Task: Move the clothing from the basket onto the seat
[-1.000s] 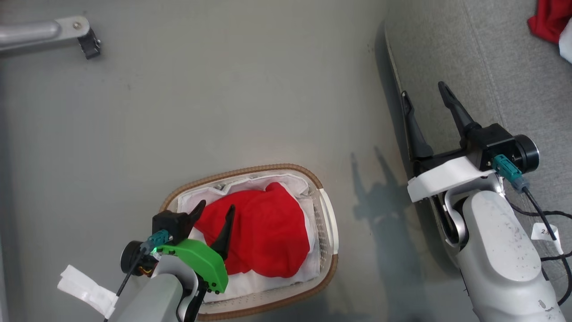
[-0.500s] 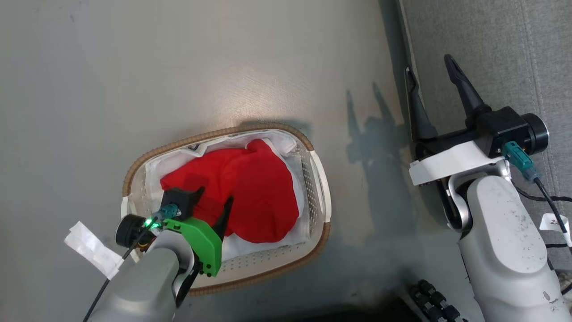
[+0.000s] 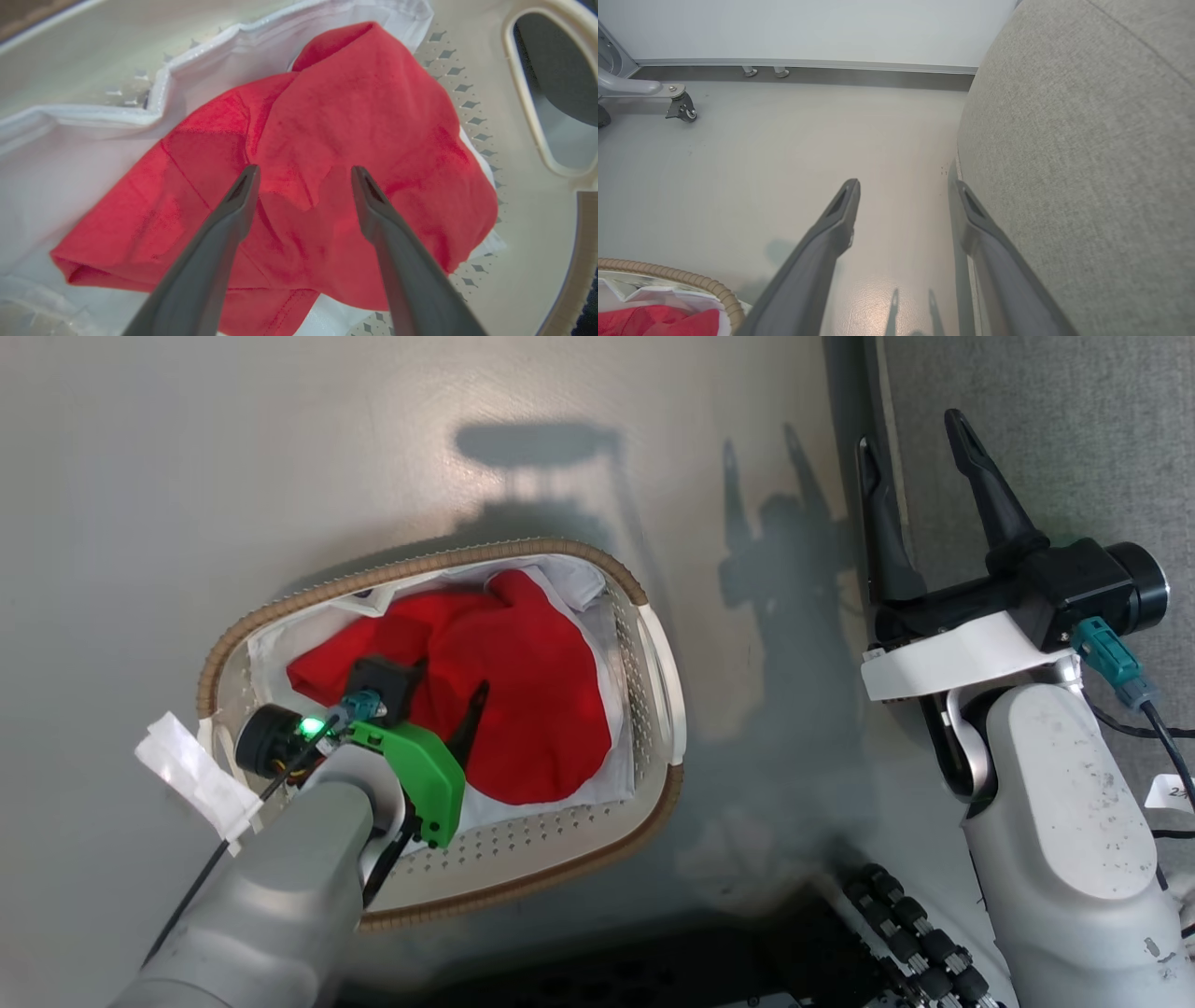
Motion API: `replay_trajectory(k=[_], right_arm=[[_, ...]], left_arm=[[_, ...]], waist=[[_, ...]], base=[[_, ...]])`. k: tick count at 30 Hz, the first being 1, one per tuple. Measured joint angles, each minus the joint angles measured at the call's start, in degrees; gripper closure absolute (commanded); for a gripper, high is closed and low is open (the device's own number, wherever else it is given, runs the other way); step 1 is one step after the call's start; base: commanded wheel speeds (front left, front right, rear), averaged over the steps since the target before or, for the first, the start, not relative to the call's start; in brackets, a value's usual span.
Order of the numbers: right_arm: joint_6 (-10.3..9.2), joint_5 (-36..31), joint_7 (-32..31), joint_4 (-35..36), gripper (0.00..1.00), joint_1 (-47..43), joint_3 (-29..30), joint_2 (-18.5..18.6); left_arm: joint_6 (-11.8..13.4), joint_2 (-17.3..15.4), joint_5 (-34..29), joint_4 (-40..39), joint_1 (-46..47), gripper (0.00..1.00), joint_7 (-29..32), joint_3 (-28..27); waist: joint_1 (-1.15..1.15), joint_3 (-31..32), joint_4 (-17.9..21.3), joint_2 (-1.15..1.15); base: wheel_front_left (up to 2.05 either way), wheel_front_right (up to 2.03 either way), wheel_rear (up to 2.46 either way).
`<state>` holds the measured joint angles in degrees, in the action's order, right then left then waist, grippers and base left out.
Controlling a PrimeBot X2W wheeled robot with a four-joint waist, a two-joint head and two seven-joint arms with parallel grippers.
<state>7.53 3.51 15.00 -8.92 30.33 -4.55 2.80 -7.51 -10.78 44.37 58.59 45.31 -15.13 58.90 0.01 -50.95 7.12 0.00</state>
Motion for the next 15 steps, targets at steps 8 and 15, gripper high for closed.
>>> replay_trajectory(k=[8,15], right_arm=[[0.00,0.0,0.0,1.5,0.00,-0.6,0.6,0.0],[0.00,0.1,0.0,2.1,0.00,-1.7,0.3,0.0]], left_arm=[[0.0,0.2,-0.2,2.3,5.5,0.00,0.0,0.1],[0.0,0.7,-0.2,2.7,5.9,0.00,0.0,2.1]], waist=[[0.00,-3.2,0.6,0.00],[0.00,-3.9,0.9,0.00]], base=[[0.00,0.00,0.00],[0.00,0.00,0.00]])
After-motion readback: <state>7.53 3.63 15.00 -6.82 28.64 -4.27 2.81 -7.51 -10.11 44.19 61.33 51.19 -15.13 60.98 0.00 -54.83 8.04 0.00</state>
